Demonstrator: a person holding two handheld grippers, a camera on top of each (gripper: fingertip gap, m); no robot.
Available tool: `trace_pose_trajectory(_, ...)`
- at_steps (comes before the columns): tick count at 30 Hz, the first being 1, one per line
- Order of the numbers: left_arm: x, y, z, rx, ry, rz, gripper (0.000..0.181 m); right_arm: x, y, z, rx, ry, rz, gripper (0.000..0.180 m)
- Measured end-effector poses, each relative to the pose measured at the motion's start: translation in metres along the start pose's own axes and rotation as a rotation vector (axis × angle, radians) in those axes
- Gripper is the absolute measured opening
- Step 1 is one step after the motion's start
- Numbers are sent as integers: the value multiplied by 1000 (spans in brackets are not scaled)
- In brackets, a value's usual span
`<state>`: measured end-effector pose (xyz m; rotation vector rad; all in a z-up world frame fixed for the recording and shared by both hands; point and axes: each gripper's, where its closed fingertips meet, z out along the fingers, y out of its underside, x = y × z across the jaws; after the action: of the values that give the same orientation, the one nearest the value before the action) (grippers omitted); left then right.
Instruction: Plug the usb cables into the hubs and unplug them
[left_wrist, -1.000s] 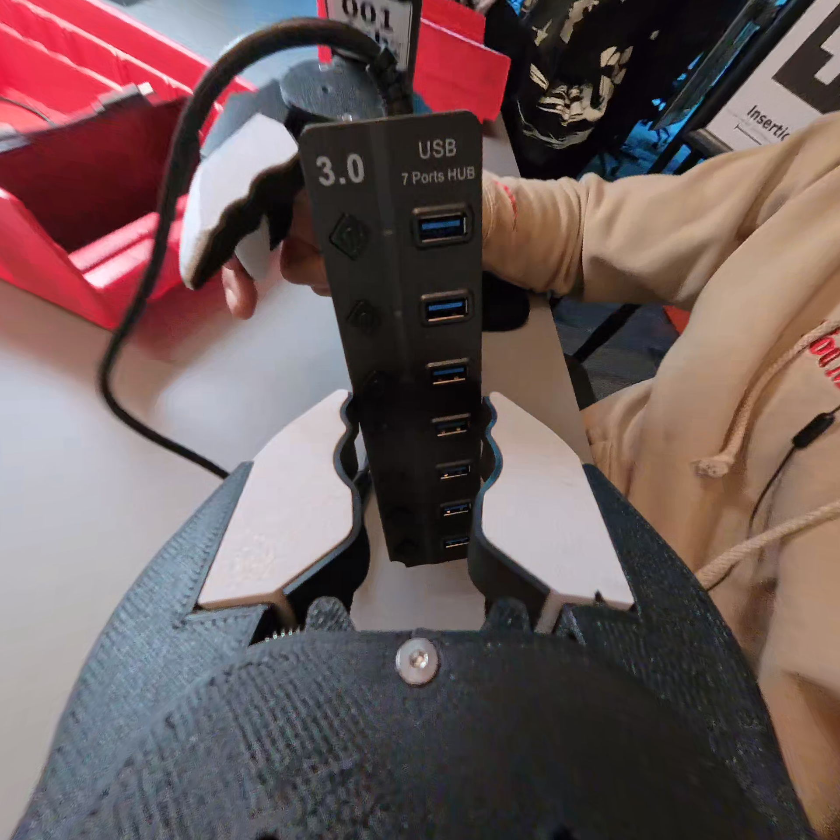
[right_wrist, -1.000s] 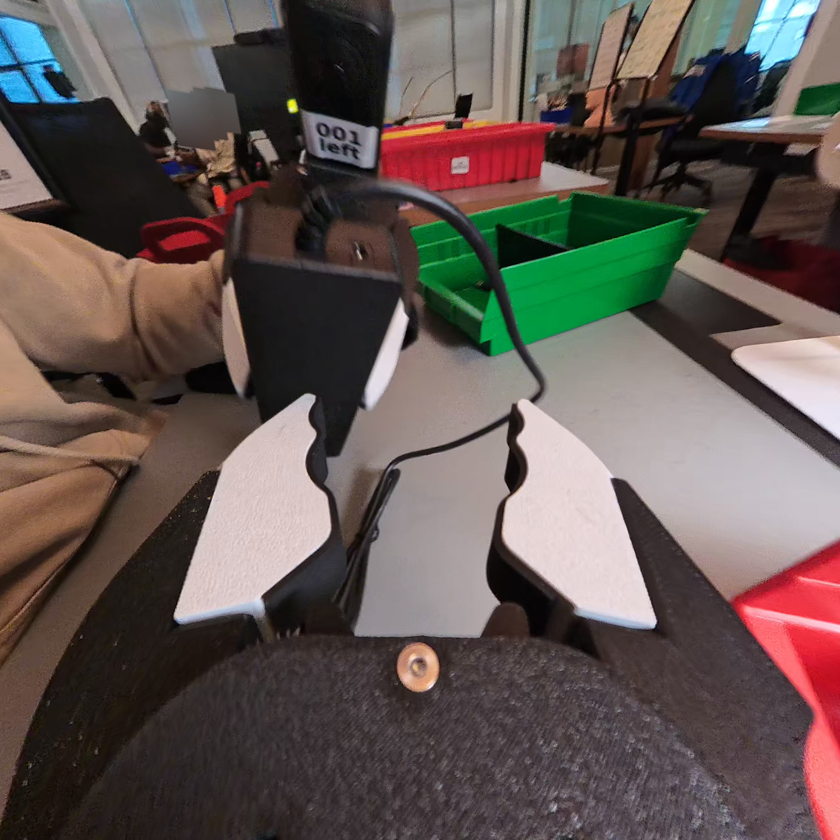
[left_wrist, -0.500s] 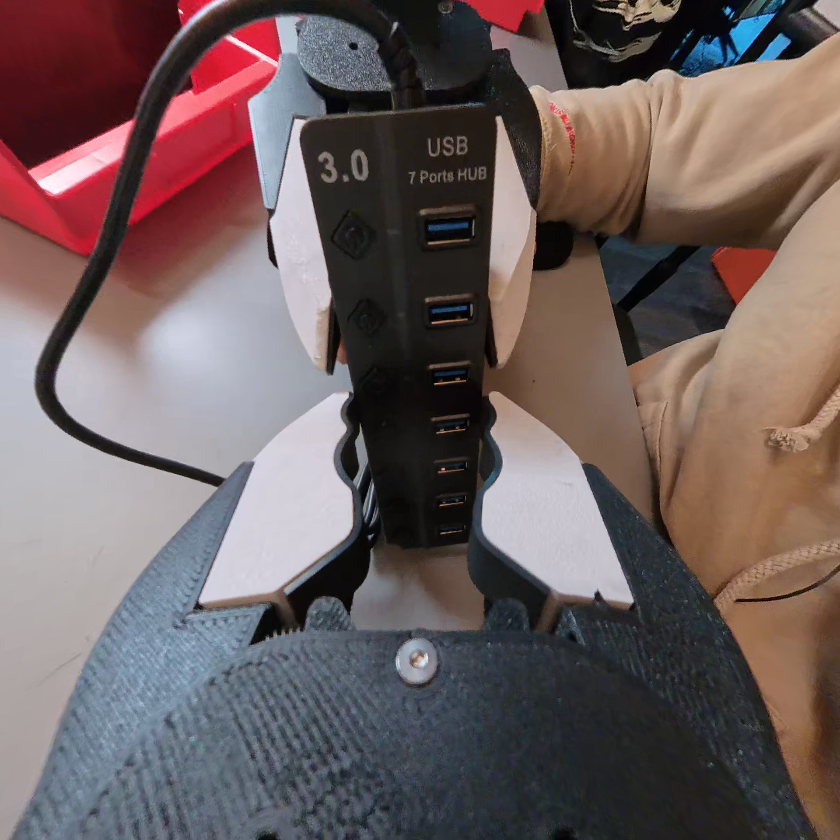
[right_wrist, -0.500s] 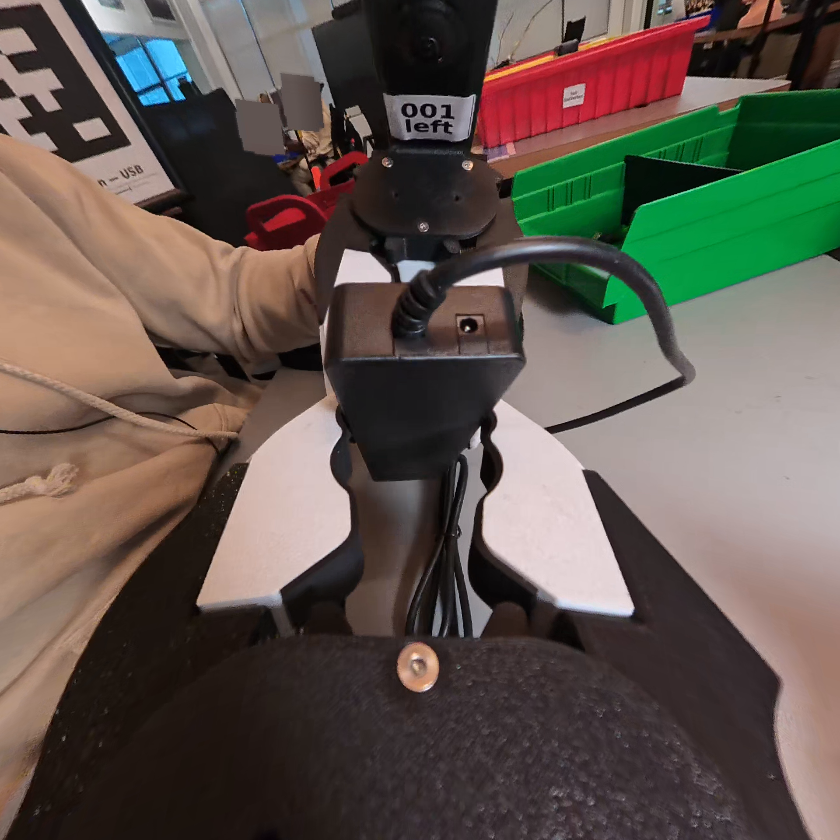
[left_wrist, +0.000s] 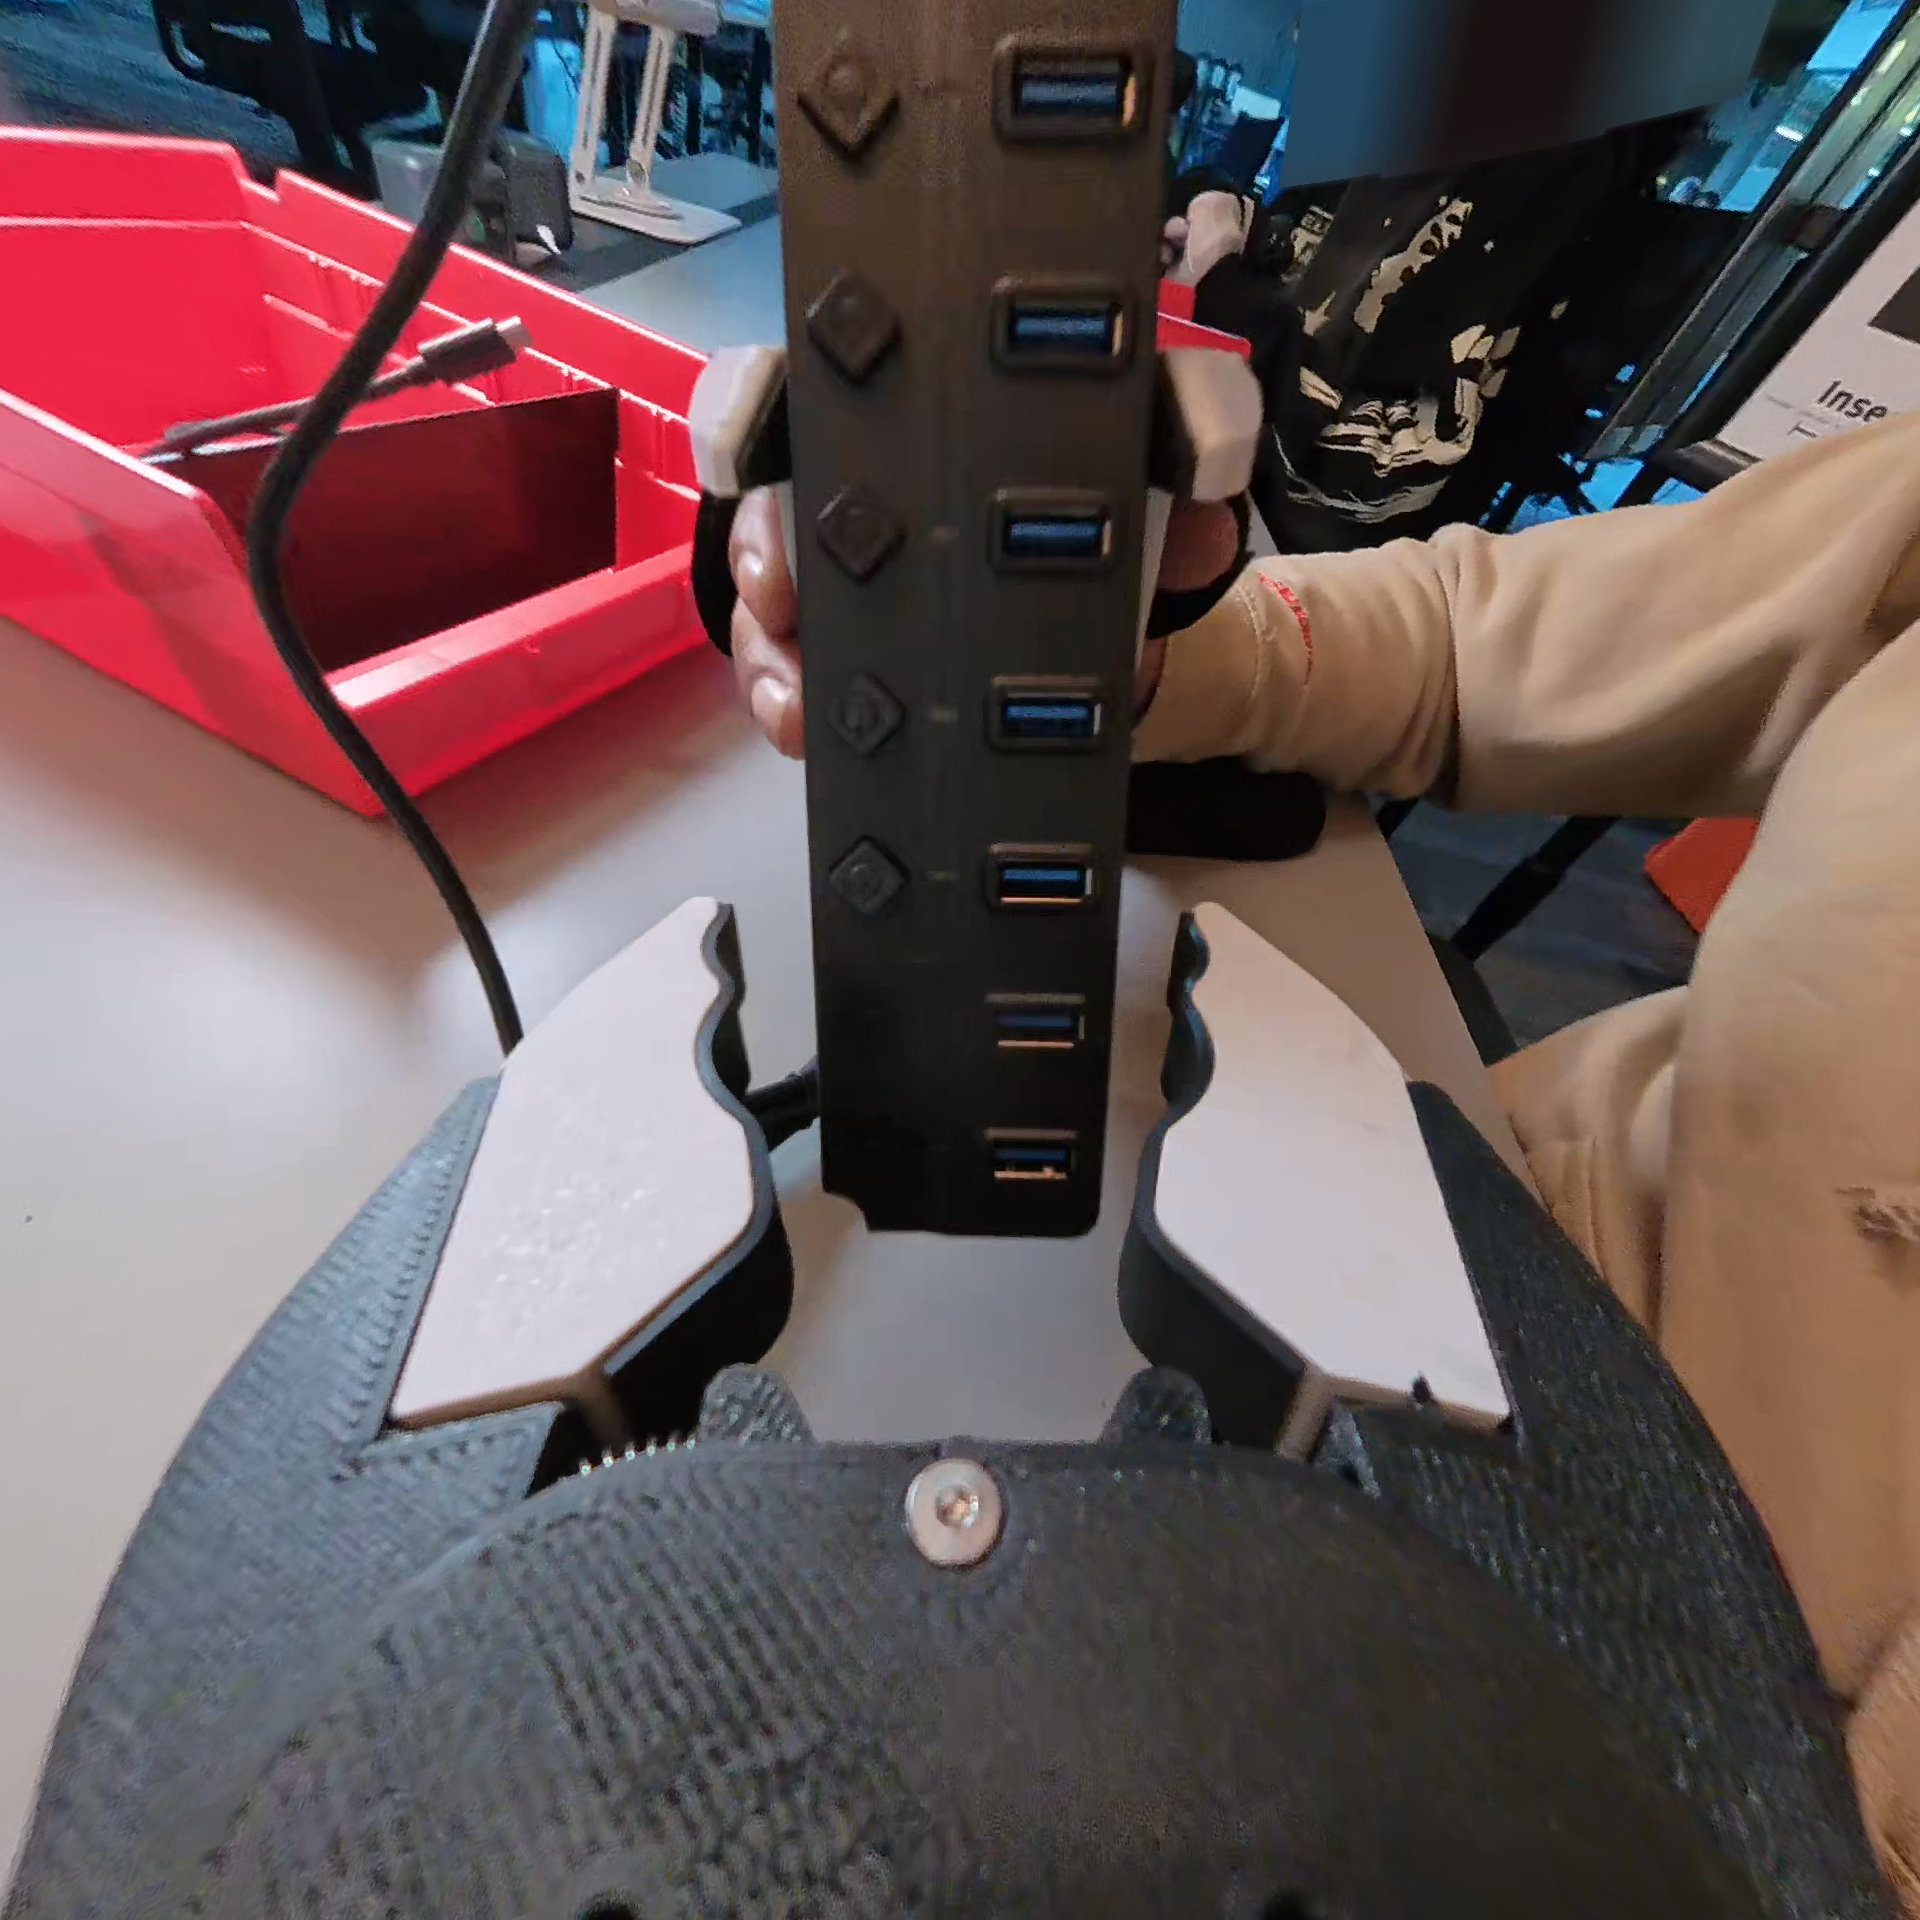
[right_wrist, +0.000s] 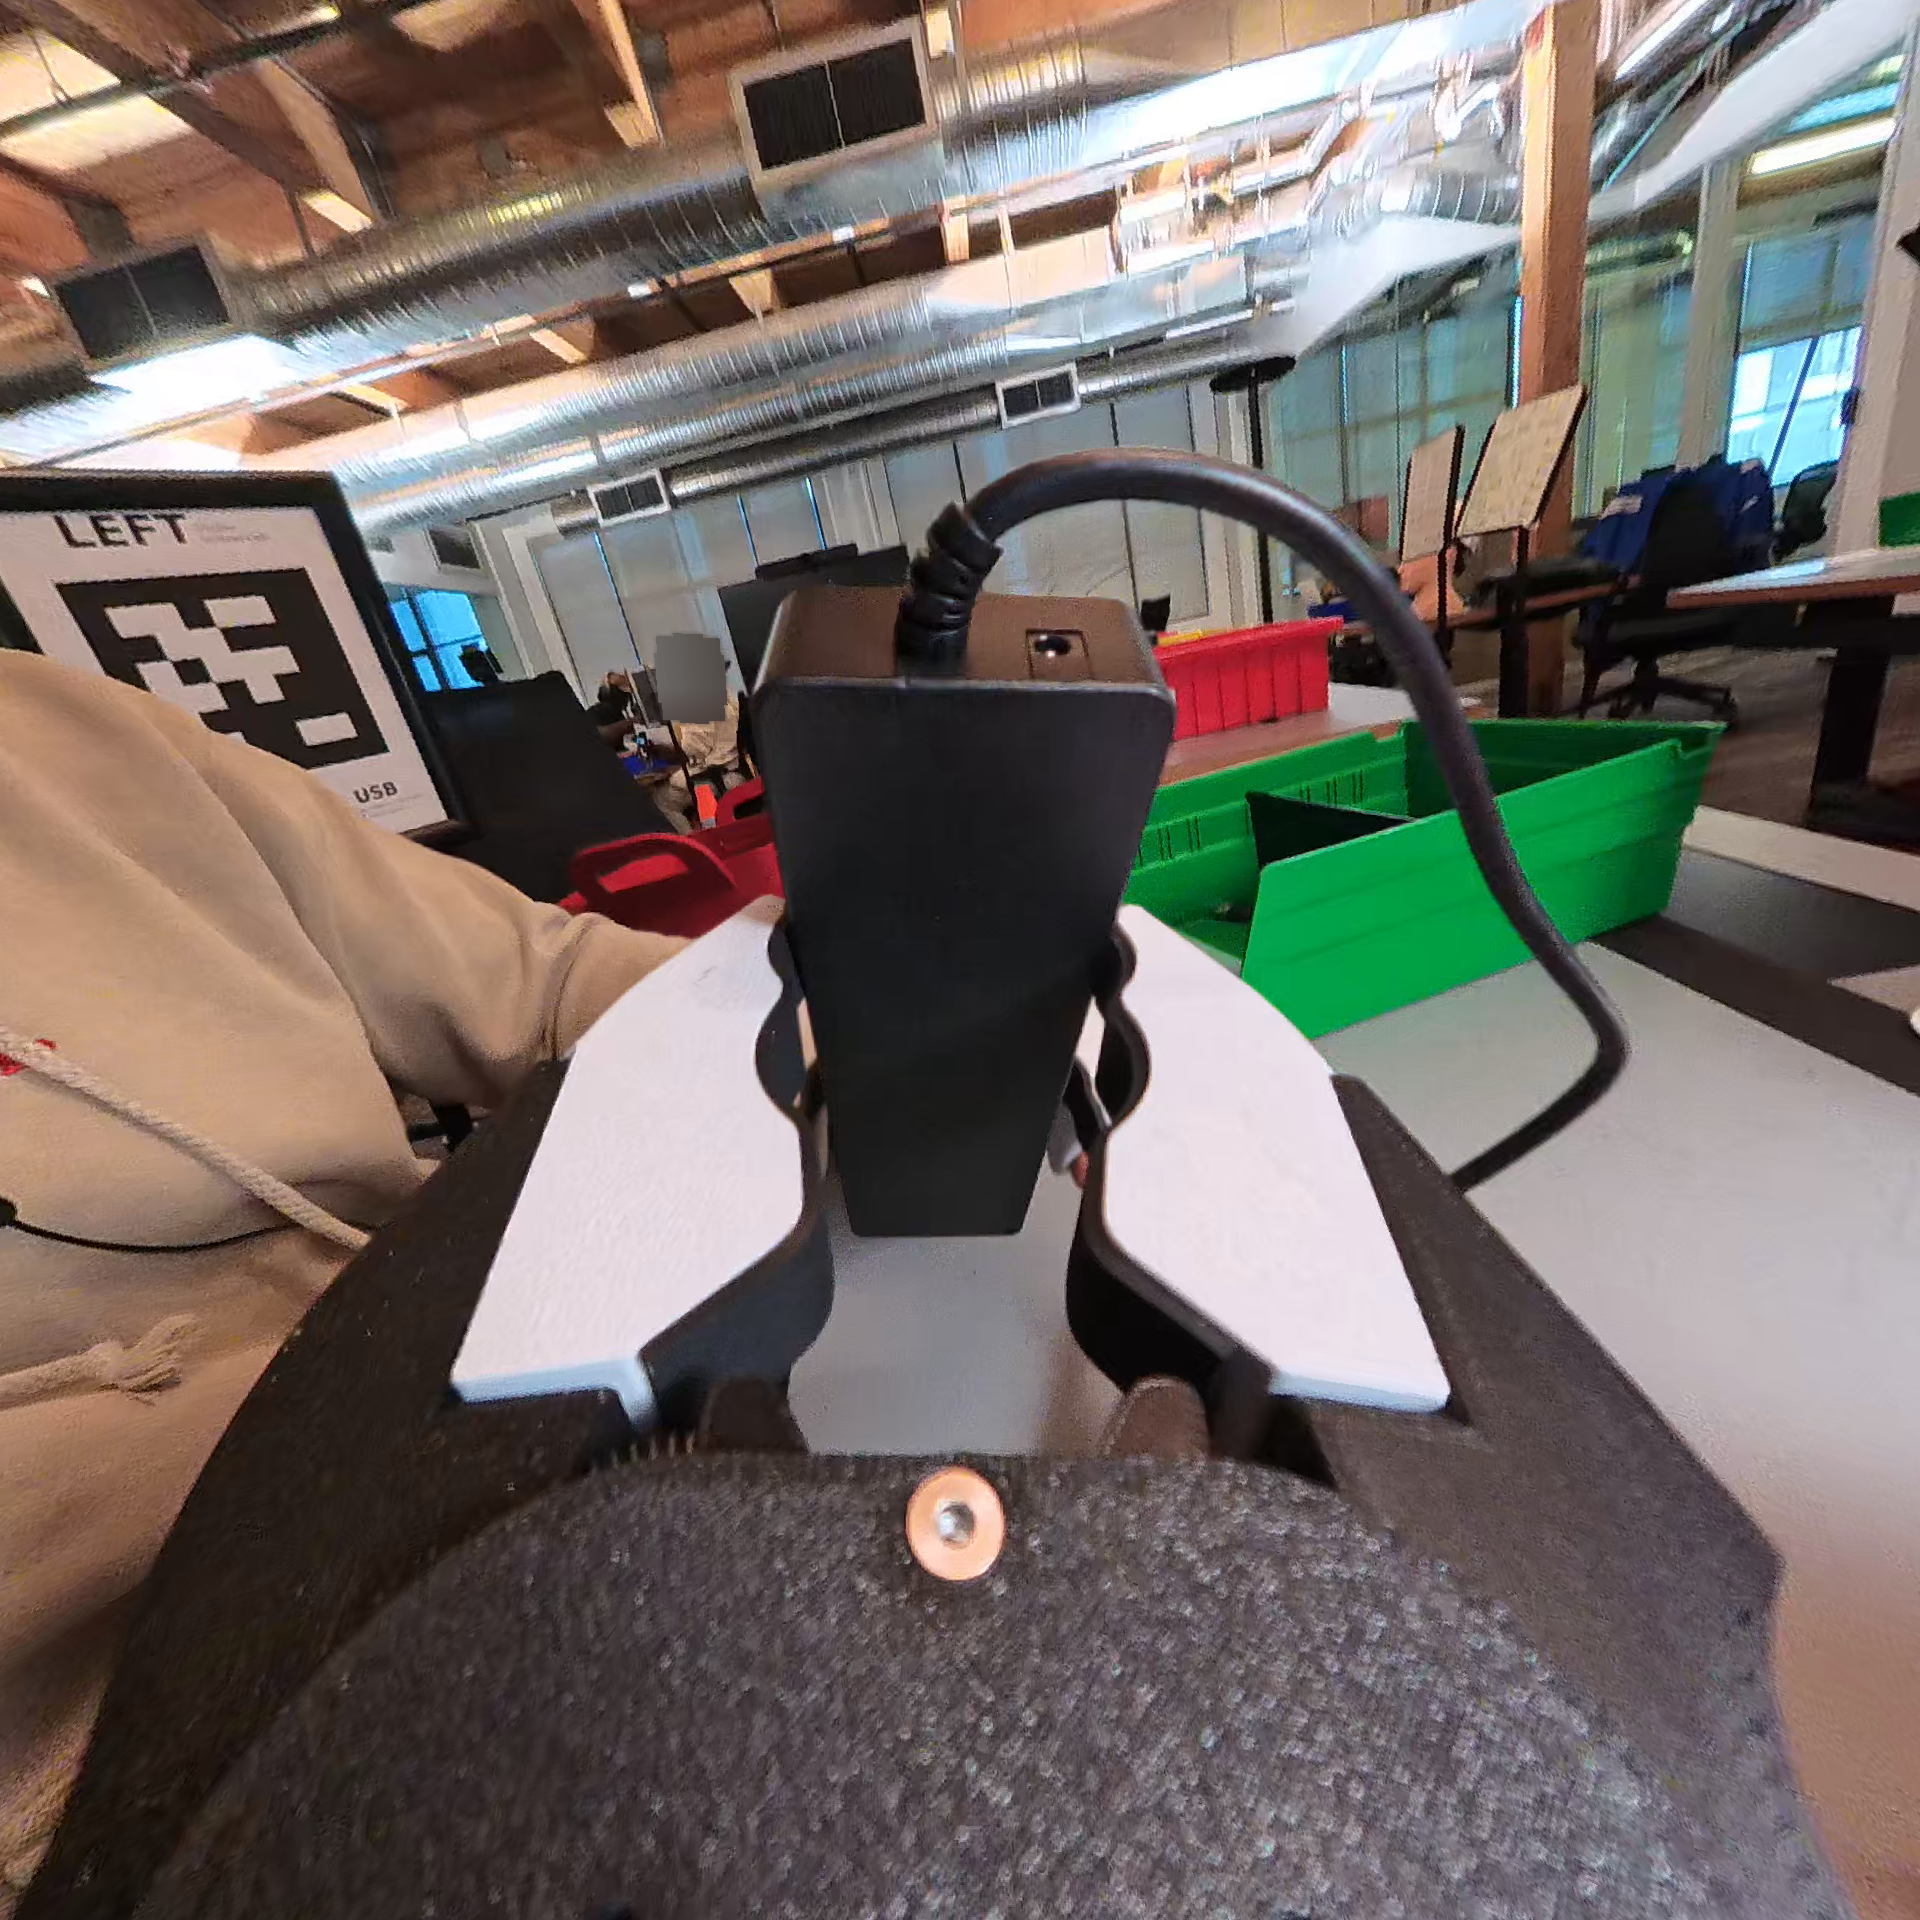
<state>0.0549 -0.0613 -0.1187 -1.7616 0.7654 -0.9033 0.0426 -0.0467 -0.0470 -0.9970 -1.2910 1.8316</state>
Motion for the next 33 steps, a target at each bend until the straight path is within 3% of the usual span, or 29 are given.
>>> trace_pose_trajectory(3,4,2,5,-12,-3,39,58,-3,0,3,5,0,-17,54)
trace_pose_trajectory(10,-6,-12,-28,15,-16,41,55,5,23,4,-116,-1,23,56)
trace_pose_trajectory(15,-1,-8,-20,6,-5,36,55,-1,45,17,-212,26,8,63)
trace_pose_trajectory(22,-7,-3,-2,20,-140,17,55,12,41,14,-173,103,32,62)
trace_pose_trajectory(33,-12,-2,1,25,-222,36,55,16,36,12,-136,98,73,62)
